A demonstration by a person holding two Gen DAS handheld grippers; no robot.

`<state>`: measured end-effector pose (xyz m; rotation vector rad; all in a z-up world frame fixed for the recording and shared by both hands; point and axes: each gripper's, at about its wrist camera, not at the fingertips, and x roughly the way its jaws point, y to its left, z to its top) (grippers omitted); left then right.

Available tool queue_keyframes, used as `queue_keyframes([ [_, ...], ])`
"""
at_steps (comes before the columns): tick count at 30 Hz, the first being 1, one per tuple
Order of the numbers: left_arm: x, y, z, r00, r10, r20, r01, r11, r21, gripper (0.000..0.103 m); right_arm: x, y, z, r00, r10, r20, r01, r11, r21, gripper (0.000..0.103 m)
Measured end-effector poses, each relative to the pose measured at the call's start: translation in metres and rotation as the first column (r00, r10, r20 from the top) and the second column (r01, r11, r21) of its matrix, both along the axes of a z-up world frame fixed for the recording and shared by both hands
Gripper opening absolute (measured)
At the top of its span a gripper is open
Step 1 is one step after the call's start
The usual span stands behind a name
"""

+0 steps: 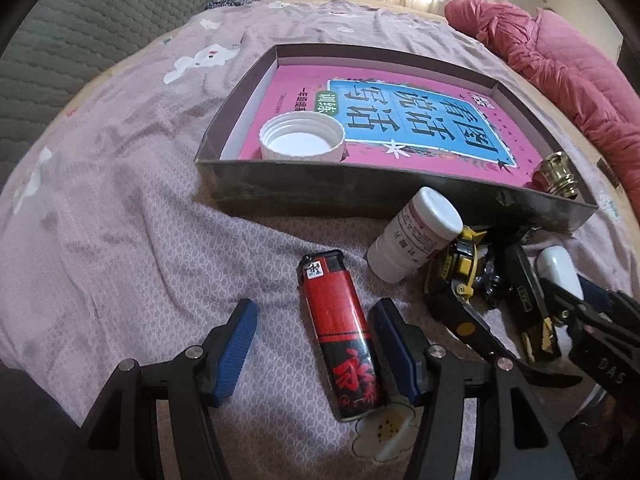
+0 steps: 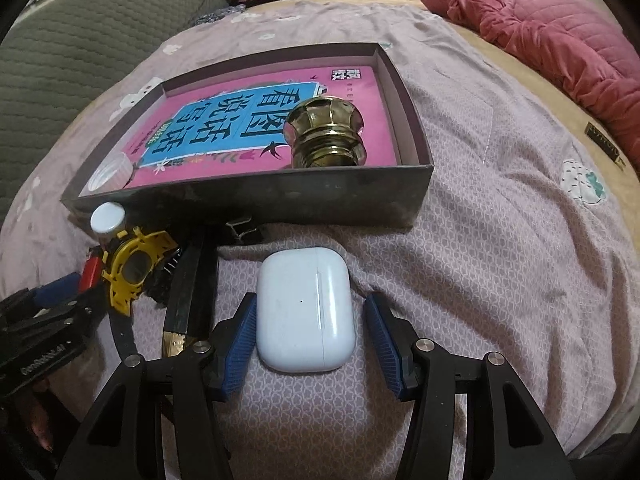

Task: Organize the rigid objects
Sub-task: 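Grasp the red lighter with the left tool while the right tool grasps the earbud case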

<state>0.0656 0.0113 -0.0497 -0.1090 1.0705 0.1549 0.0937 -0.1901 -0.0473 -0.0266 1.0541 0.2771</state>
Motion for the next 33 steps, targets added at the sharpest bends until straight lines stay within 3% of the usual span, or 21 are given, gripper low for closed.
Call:
queue_keyframes([
  [10,0.002,0.004,0.0,1.0,-0.024,0.014,0.024,1.0,-0.006,0.059,-0.002,0.001,0.001,1.0,0.017,0.011,-0.017,1.0,-0.017,0.046],
  [12,0.002,0.005,0.001,1.0,-0.027,0.013,0.027,1.0,-0.006,0.054,-0.002,0.002,0.001,1.0,0.024,0.012,-0.023,0.999,-0.022,0.046],
  [18,0.004,0.018,0.005,1.0,-0.019,0.014,0.02,0.999,-0.049,0.023,-0.005,0.007,0.001,0.998,0.057,0.021,-0.056,0.996,-0.064,0.046],
  [26,-0.002,0.033,0.012,0.999,-0.001,0.039,0.007,0.986,-0.165,0.023,-0.006,0.003,0.002,0.998,0.062,0.024,-0.06,0.997,-0.05,0.046],
  [33,-0.009,0.028,0.021,0.997,-0.03,0.071,0.042,0.983,-0.181,0.023,-0.007,0.001,0.003,0.998,0.065,0.024,-0.064,0.997,-0.044,0.046],
])
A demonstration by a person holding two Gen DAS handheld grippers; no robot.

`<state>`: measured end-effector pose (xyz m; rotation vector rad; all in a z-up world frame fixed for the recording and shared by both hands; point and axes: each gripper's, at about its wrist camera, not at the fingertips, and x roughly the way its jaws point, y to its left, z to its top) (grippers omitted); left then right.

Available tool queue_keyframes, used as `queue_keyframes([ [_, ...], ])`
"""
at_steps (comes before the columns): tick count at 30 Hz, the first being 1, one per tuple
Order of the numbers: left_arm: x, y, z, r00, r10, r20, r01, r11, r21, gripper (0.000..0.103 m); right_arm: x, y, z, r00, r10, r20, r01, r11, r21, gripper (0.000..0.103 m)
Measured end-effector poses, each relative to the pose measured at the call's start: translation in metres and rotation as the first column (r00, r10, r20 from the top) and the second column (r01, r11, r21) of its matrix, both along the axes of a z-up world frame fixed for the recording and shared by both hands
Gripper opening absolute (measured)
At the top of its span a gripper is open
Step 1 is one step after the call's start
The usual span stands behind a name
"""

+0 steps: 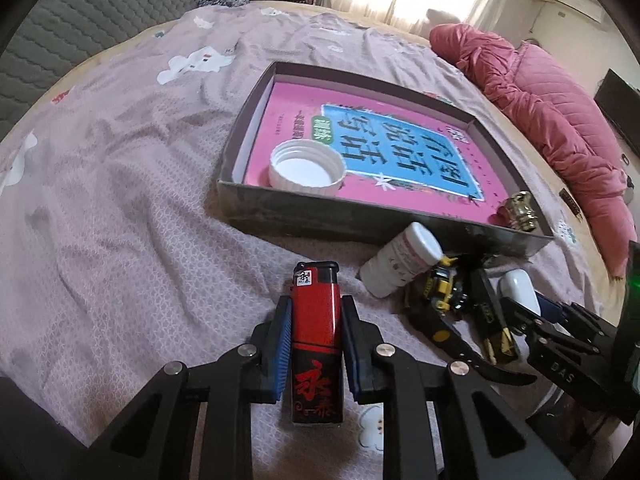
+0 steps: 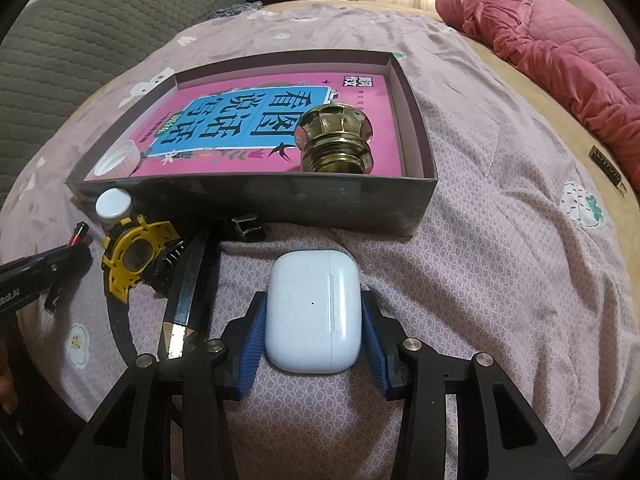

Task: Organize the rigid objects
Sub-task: 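Grasp the red lighter with the left tool while the right tool grasps the earbud case, then lift the red lighter and white earbud case and carry them over the tray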

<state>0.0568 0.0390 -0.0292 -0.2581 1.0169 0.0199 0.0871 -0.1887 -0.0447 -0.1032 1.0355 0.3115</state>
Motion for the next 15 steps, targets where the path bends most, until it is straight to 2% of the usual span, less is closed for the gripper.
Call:
queue_keyframes([
  [7,-0.008,-0.009,0.013,0.998,-0.037,0.058,0.036,0.999,0.03,0.023,-0.002,-0.003,0.003,1.0,-0.003,-0.006,0.003,0.999,0.035,0.046],
  [12,-0.011,-0.006,0.02,0.995,-0.03,0.092,0.026,0.999,0.041,0.023,-0.002,-0.013,0.007,0.999,-0.027,-0.025,0.03,0.992,0.119,0.046],
  [15,-0.011,-0.004,0.023,0.995,-0.028,0.101,0.024,0.999,0.041,0.023,-0.005,-0.014,0.011,1.0,-0.022,-0.012,0.023,0.992,0.126,0.046],
])
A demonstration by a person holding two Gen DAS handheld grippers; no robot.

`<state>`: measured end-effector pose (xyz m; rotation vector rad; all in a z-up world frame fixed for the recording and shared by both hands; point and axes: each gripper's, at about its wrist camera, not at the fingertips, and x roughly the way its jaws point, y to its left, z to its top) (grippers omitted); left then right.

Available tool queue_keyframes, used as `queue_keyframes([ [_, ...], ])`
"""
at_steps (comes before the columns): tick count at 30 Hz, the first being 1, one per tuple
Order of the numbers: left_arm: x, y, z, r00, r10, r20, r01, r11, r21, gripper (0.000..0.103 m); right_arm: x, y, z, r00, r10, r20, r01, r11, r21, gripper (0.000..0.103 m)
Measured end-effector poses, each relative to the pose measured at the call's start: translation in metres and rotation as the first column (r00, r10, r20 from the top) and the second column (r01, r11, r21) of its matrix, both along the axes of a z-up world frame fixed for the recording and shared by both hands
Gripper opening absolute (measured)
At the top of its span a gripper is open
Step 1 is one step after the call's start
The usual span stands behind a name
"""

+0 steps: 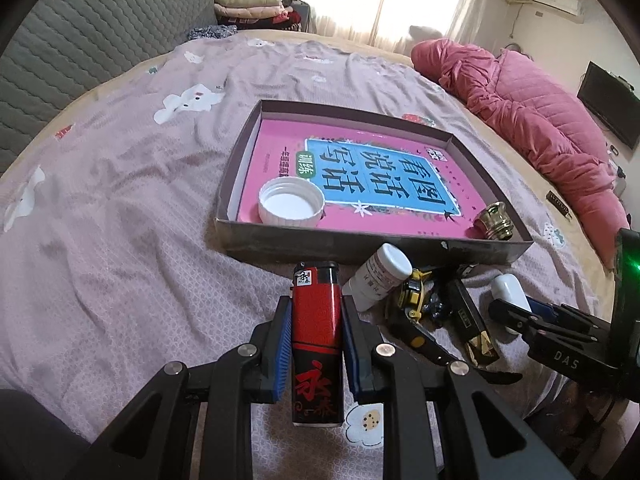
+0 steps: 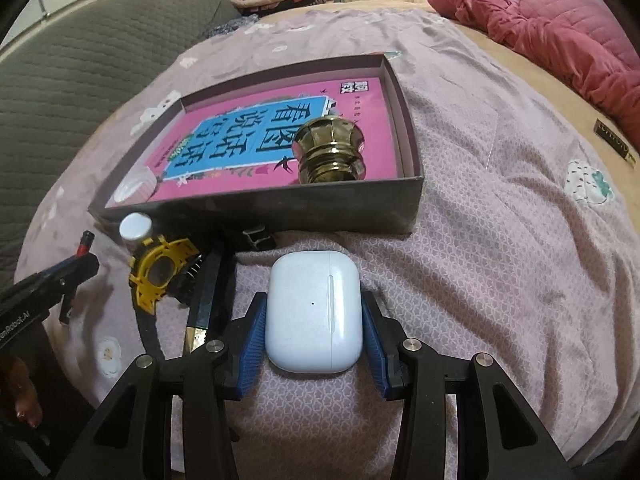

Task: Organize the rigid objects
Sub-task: 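Lift the red lighter and white earbud case and carry them over the tray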

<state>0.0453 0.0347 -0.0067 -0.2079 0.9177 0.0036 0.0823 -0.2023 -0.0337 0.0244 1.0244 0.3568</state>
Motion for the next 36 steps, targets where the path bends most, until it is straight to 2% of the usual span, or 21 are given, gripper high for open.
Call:
queue_keyframes([
  [19,-0.005,-0.007,0.012,0.998,-0.03,0.061,0.028,0.999,0.03,0.023,-0.013,0.008,0.024,0.994,0.054,0.093,-0.058,0.998,0.032,0.046],
  [28,-0.006,-0.012,0.016,0.995,-0.051,0.084,0.047,0.998,0.048,0.023,-0.014,0.012,0.027,0.992,0.069,0.103,-0.073,0.997,0.031,0.046],
  [36,-0.009,-0.012,0.026,0.989,-0.068,0.132,0.06,0.996,0.064,0.023,-0.022,0.016,0.043,0.98,0.091,0.179,-0.099,0.994,0.037,0.046],
])
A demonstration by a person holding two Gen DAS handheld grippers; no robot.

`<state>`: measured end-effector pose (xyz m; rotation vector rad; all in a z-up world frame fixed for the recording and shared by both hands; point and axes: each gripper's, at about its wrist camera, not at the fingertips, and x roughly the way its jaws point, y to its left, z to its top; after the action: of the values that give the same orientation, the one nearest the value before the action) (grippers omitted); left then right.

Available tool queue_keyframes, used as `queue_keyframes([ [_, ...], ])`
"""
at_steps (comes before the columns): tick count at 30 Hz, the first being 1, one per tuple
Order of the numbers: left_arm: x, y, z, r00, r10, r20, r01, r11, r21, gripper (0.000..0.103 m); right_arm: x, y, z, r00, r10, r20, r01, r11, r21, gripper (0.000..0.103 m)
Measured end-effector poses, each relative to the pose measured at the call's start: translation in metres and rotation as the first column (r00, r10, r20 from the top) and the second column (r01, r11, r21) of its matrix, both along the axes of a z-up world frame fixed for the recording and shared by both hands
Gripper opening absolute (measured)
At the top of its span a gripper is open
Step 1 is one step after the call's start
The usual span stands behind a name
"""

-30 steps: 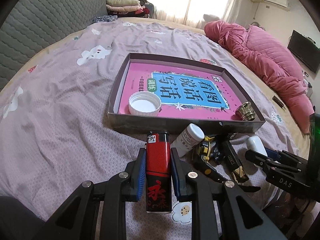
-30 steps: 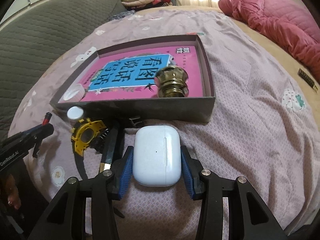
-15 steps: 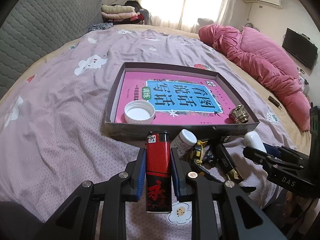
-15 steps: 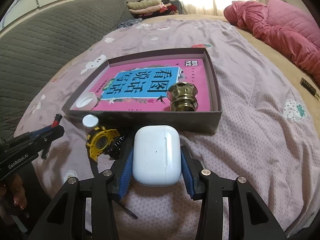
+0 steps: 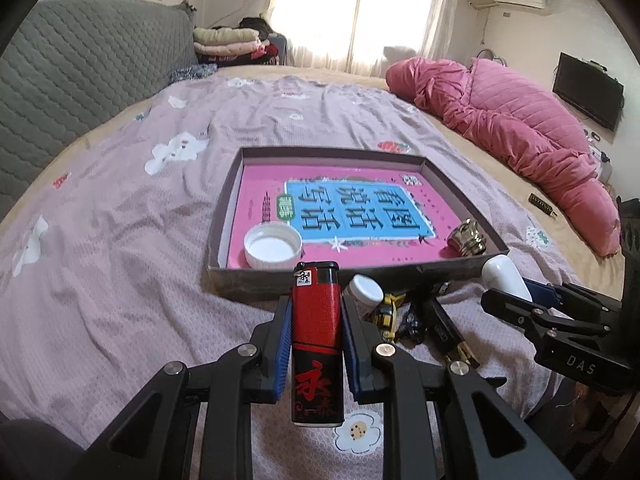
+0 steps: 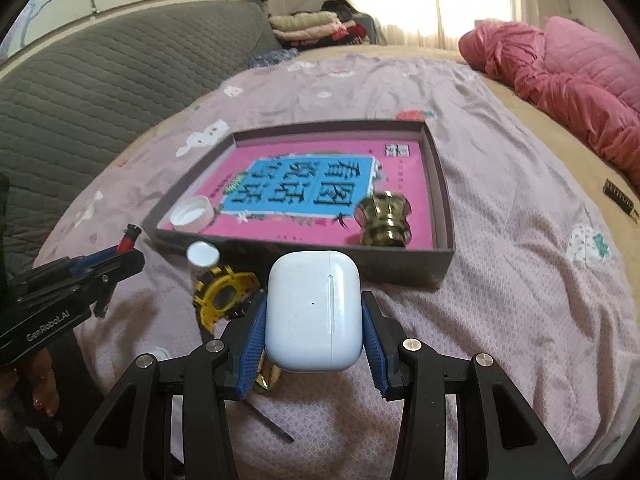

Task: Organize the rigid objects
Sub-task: 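Lift the red lighter and white earbud case and carry them over the tray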

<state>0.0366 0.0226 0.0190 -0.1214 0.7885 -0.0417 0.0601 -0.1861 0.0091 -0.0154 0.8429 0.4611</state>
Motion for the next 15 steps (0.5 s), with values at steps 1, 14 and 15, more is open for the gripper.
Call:
queue_keyframes([
  [1,-0.0004,0.0001,0.002,1.0,0.0,0.009,0.0,1.0,0.004,0.023,-0.0015,0.0007,0.0028,1.0,0.004,0.016,-0.004,1.0,0.004,0.046],
  [14,-0.001,-0.0032,0.0108,0.998,-0.029,0.054,0.03,0.999,-0.011,0.023,0.0032,-0.0022,0.0111,1.0,-0.002,0.028,0.0,0.998,0.063,0.046],
  [15,-0.0007,-0.0032,0.011,0.998,-0.029,0.055,0.03,0.999,-0.013,0.023,0.0036,-0.0018,0.0113,1.0,-0.002,0.029,0.0,0.998,0.064,0.046],
])
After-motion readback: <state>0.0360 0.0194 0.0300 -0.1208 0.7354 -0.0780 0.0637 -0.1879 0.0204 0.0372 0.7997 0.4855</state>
